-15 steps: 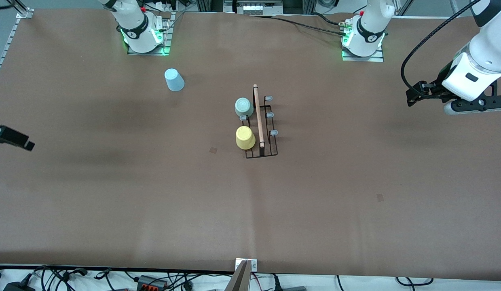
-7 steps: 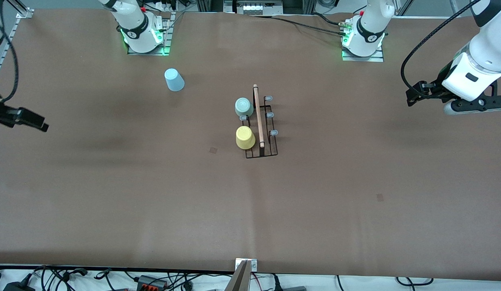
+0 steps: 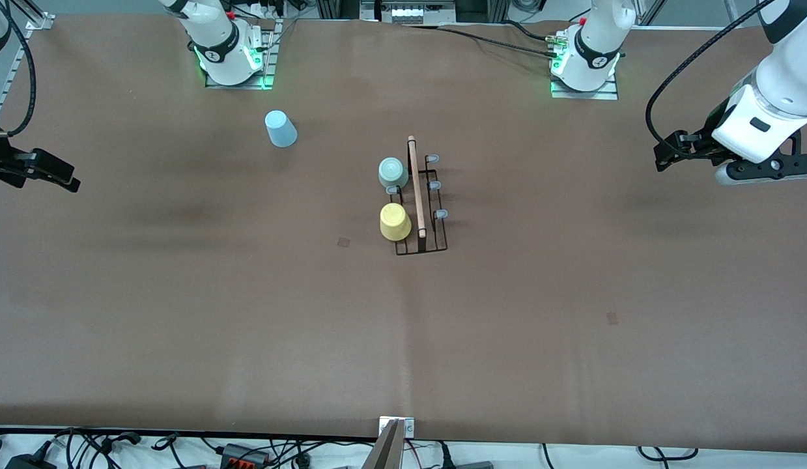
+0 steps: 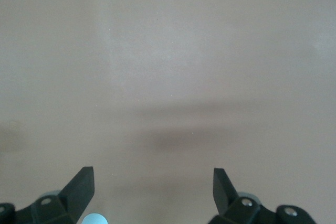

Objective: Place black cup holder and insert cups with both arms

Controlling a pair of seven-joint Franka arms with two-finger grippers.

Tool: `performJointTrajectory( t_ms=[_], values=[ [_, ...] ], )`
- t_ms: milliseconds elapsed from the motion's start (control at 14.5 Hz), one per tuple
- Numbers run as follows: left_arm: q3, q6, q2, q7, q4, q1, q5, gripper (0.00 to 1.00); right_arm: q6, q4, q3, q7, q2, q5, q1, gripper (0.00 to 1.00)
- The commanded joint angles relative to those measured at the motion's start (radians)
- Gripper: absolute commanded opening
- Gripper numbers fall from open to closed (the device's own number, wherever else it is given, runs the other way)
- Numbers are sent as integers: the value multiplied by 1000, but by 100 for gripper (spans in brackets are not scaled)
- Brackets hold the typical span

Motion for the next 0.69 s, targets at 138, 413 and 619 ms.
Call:
performJointTrajectory(
  t_ms=[138,413,619],
  values=[
    [0,-8,-4,17,10,2,-14,100,18,12,13,-14,10,-9,-5,100],
    [0,-8,-4,17,10,1,-14,100,50,15,16,-12,14,2,-5,100],
    [0,-8,-4,17,10,2,-14,100,53,15,19,-9,23,4,-4,100]
  ],
)
